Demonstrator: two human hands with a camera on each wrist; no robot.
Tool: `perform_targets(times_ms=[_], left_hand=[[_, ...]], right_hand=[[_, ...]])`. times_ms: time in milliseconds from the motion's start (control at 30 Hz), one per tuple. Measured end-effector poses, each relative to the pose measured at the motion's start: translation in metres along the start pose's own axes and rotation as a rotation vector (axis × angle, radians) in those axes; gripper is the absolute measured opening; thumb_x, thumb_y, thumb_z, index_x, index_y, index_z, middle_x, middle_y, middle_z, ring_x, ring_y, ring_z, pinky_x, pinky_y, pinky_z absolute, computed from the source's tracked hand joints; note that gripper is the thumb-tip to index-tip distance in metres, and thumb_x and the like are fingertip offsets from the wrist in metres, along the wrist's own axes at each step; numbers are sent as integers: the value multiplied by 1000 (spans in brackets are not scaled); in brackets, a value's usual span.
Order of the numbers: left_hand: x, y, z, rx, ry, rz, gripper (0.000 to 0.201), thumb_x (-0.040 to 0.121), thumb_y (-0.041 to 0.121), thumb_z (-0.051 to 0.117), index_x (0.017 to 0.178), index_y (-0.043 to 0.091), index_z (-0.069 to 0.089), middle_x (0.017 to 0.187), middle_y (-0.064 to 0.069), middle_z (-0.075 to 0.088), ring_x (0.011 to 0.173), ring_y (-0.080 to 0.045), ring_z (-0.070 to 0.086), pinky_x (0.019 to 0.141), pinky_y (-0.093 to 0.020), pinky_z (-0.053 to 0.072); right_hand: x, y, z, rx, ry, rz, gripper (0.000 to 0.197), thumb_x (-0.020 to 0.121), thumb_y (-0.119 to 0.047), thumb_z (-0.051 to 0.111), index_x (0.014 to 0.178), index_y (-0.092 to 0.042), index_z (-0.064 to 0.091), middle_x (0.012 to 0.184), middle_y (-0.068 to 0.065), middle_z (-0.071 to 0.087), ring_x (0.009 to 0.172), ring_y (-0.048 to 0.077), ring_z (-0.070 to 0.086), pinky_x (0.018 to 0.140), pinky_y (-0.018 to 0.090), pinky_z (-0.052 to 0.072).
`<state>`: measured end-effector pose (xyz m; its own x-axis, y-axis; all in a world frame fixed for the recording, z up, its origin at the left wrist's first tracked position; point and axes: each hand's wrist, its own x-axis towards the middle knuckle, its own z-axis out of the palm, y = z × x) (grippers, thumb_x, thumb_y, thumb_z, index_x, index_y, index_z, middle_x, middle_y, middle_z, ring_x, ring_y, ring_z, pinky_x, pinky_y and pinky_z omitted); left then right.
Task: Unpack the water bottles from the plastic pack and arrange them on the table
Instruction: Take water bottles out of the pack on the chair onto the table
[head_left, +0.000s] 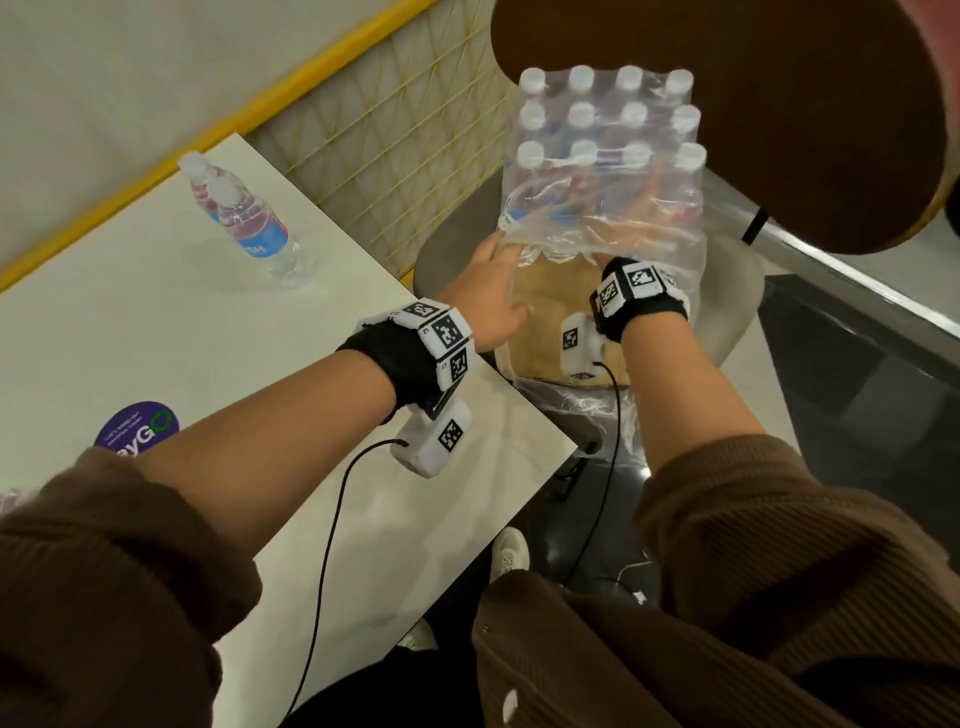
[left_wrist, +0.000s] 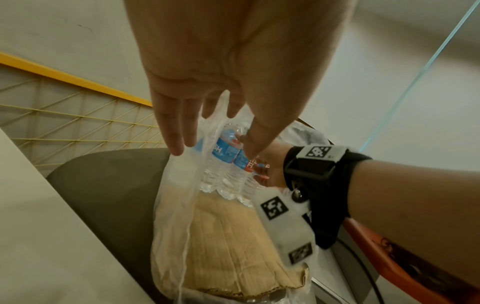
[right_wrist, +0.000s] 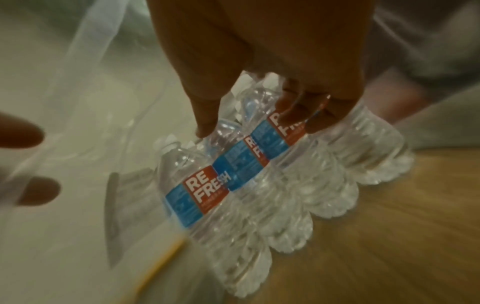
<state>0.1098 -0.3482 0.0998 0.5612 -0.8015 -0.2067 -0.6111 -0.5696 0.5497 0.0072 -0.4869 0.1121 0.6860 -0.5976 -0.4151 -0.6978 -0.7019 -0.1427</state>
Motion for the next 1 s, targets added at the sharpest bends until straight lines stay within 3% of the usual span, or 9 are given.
perform_targets(times_ms=[133, 300, 400, 467, 533, 633, 733, 867, 1000], left_hand=[[-3, -5, -2, 0, -7, 60, 72, 87, 23, 62, 147, 18, 23, 155, -2, 17, 139, -19, 32, 110, -32, 32], [-2, -11, -4, -6, -13, 50, 74, 85, 24, 65, 146, 16, 24, 154, -2, 19, 135, -21, 38, 109, -35, 37], [1, -11, -4, -9, -23, 25, 78, 82, 27, 69, 146, 14, 26, 154, -3, 19, 137, -21, 35, 110, -35, 35], [2, -7, 0, -24, -60, 19, 81, 79, 30, 73, 145, 17, 28, 155, -4, 15, 137, -21, 34, 111, -32, 33], [2, 2, 9, -25, -99, 16, 86, 73, 32, 77, 144, 23, 29, 155, -5, 9, 139, -22, 31, 113, -31, 31], [4, 10, 22, -108, -146, -3, 86, 67, 24, 82, 140, 20, 38, 138, 5, 34, 131, -17, 33, 111, -21, 30], [9, -5, 21, -98, -59, -115, 77, 52, 45, 79, 122, 24, 56, 116, 5, 59, 105, -16, 58, 98, -30, 47], [4, -17, 14, -187, -8, -213, 63, 68, 26, 81, 124, 18, 53, 110, 0, 63, 100, -17, 59, 90, -26, 46], [-5, -17, 18, -247, 9, -181, 62, 71, 21, 81, 125, 18, 50, 114, -4, 64, 105, -20, 61, 92, -26, 47]], right_hand=[[-9, -3, -14, -119, 60, -33, 37, 94, -12, 45, 130, -1, 48, 135, 21, 48, 123, 36, 47, 96, 39, 43], [-29, -1, 6, 41, 72, 32, 38, 91, -7, 48, 128, -1, 50, 126, 23, 54, 113, 35, 55, 88, 37, 48], [-34, 2, 27, 458, 120, 182, 47, 93, -8, 43, 140, -4, 36, 127, 17, 51, 115, 29, 53, 95, 33, 47], [-22, 3, 31, 870, 243, 271, 40, 95, -16, 47, 133, -3, 45, 94, -2, 54, 99, 14, 49, 81, 16, 44], [-17, -7, 28, 1106, 413, 200, 28, 91, -25, 55, 114, -9, 60, 81, -6, 55, 84, 12, 51, 78, 14, 45], [-33, -27, 31, 1233, 247, 20, 23, 81, -32, 67, 93, -12, 66, 81, -4, 68, 73, 9, 63, 68, 22, 52], [-28, -28, 32, 1375, -77, -61, 31, 82, -25, 67, 111, -17, 58, 106, -3, 64, 101, 18, 62, 91, 41, 52], [12, -12, 13, 853, -31, 93, 52, 92, -32, 53, 139, -14, 39, 135, 3, 47, 126, 26, 44, 105, 39, 36], [24, -1, 0, 109, 139, -19, 49, 94, -21, 47, 141, -17, 35, 142, 17, 43, 127, 33, 45, 104, 39, 39]])
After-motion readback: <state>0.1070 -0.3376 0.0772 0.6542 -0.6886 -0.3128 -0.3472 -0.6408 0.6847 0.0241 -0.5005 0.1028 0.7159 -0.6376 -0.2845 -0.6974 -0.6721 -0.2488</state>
